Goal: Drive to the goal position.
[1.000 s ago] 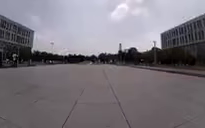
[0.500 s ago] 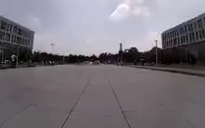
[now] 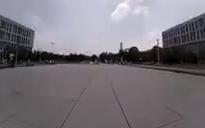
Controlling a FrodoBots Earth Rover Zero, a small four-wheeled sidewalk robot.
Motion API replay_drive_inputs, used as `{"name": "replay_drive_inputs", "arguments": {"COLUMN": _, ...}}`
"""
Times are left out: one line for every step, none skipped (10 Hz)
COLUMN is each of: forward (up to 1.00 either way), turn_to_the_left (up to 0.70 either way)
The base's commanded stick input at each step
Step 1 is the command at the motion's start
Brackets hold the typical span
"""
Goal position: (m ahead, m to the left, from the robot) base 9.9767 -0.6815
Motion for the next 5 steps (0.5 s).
{"name": "replay_drive_inputs", "arguments": {"forward": 0.70, "turn_to_the_left": -0.01}}
{"name": "replay_drive_inputs", "arguments": {"forward": 0.70, "turn_to_the_left": 0.00}}
{"name": "replay_drive_inputs", "arguments": {"forward": 0.70, "turn_to_the_left": 0.00}}
{"name": "replay_drive_inputs", "arguments": {"forward": 0.70, "turn_to_the_left": 0.00}}
{"name": "replay_drive_inputs", "arguments": {"forward": 0.70, "turn_to_the_left": 0.00}}
